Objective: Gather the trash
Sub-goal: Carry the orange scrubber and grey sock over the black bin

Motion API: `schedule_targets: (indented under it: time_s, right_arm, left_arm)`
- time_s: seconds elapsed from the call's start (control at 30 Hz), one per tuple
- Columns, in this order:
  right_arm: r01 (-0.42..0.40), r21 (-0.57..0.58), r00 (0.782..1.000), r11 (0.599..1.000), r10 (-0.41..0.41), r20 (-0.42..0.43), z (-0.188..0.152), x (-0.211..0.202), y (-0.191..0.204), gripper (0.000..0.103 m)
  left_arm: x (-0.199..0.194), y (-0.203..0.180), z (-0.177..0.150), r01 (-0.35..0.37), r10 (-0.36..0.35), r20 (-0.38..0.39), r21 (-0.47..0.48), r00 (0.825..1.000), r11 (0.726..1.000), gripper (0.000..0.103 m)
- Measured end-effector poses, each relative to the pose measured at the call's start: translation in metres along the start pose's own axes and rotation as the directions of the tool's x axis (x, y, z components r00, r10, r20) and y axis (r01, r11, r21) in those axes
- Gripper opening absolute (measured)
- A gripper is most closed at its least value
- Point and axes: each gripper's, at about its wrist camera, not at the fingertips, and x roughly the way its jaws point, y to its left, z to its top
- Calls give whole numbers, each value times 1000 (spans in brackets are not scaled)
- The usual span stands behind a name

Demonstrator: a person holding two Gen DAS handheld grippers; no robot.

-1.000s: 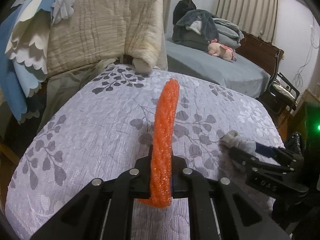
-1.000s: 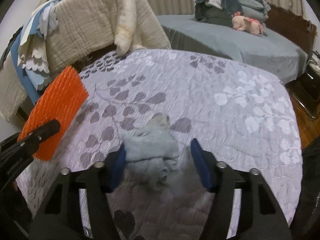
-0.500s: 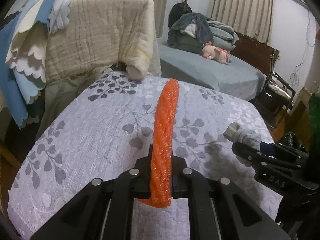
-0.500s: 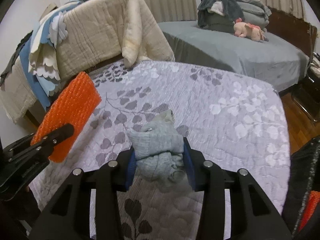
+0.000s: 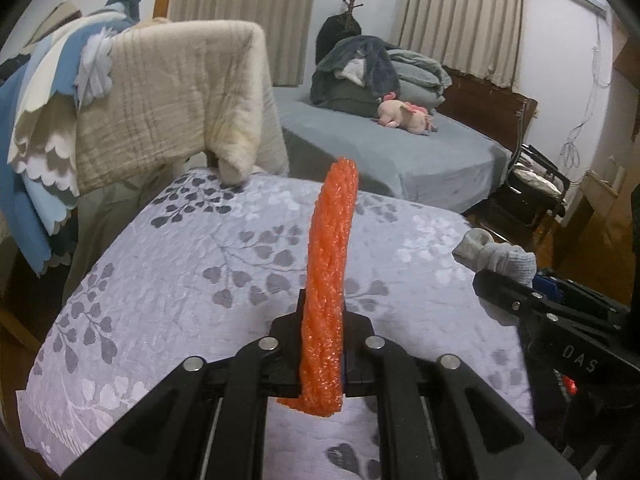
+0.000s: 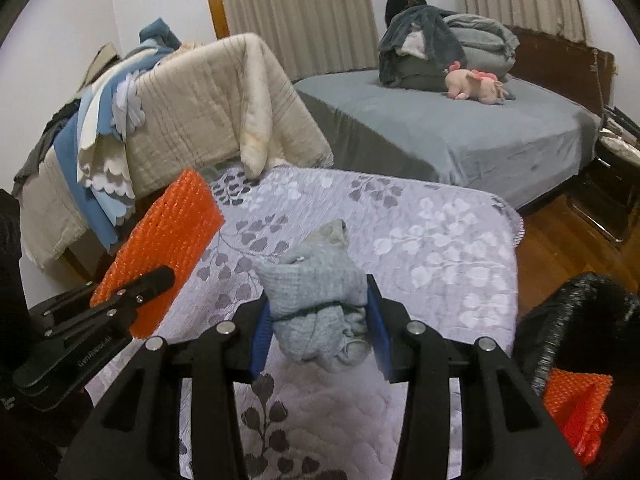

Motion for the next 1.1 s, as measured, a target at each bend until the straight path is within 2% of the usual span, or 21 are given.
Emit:
schedule_targets:
  time_s: [0.63,1.1]
  right_arm:
    - [58,34,990,998,-62,123,-8,-104,-40,41]
    - [160,96,967,982,-176,184,-25,-168,-90,40]
  left_arm:
    - [-50,-75,4,109,-112,53,66,992,992,11]
    - [-66,-145,0,209,-219,54,156,974,965,11]
